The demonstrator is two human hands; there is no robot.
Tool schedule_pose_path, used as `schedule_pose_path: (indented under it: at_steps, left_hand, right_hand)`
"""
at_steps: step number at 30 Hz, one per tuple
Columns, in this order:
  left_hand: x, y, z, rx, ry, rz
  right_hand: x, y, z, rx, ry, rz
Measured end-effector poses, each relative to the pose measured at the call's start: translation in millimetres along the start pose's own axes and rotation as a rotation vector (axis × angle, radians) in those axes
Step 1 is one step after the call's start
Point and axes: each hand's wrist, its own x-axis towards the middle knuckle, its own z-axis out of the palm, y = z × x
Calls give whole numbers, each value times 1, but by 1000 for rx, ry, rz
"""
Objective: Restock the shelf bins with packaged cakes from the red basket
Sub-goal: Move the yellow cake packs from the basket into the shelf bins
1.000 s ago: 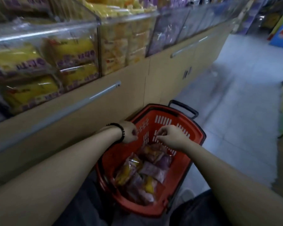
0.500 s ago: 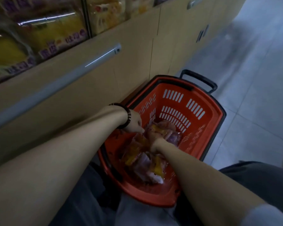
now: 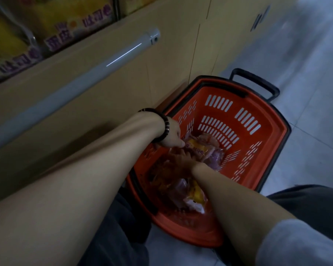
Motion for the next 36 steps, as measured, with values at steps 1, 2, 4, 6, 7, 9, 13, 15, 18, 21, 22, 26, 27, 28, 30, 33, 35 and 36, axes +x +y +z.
schedule_pose_path:
  at_steps: [1,2,4,6,7,9,13,15,18,21,22,26,27,28,30,33,35,36]
  left_hand:
    - [0,-1,0,-1,0,-5]
    - [-1,-1,-1,-5,3,-7]
    - [-3,-1,-1,-17,6,-10]
    - [-7,-1,0,-20,12,-29]
    - [-8,-2,0,-22,13,-35]
    - [-9,-7,1,-53,-1,-42]
    - [-17,-16,3,-165,-8,-29]
    - [-21,-19,4,-238,7,-20]
    - [-27,-22,7,-423,43,23]
    - [-33,-13,8,-456,174,144]
    - [-35,-8,8,-423,221,182]
    - [-42,3,11,-544,214,339]
    - [-42,0,11,-568,228,353]
    - [-45,-3,12,-585,247,357]
    - [-47,-10,9,-679,279,370]
    - [-58,-21,4,-934,262,419]
    - [-67,-28,5,-1132,248,425]
    - [-71,-32,8,-1220,236,433]
  right_hand:
    - [-2,-1,-1,-39,-12,-20]
    - [-4,-3,-3,-69,-19,-34]
    - [-9,-6,-4,-97,-24,-73]
    - [-13,-12,-5,-72,-53,-103]
    - [-15,-14,-7,-41,-77,-108]
    - [-23,-20,-23,120,-123,-70]
    - [-62,-20,-88,229,-46,-80]
    - [-89,-23,-124,205,1,-156]
    - [-124,-18,-162,229,-14,-149]
    - [-160,-3,-182,389,60,-171]
    - [-169,3,-182,479,72,-194]
    - [-198,31,-180,765,-23,-236]
    - [-203,33,-181,825,-71,-258]
    - [-201,37,-183,896,-86,-276]
    - [-204,46,-189,1014,-48,-278]
    - [-207,58,-195,1209,66,-314]
    - [-209,63,-198,1285,133,-322]
    - [-210,63,-199,1303,152,-333]
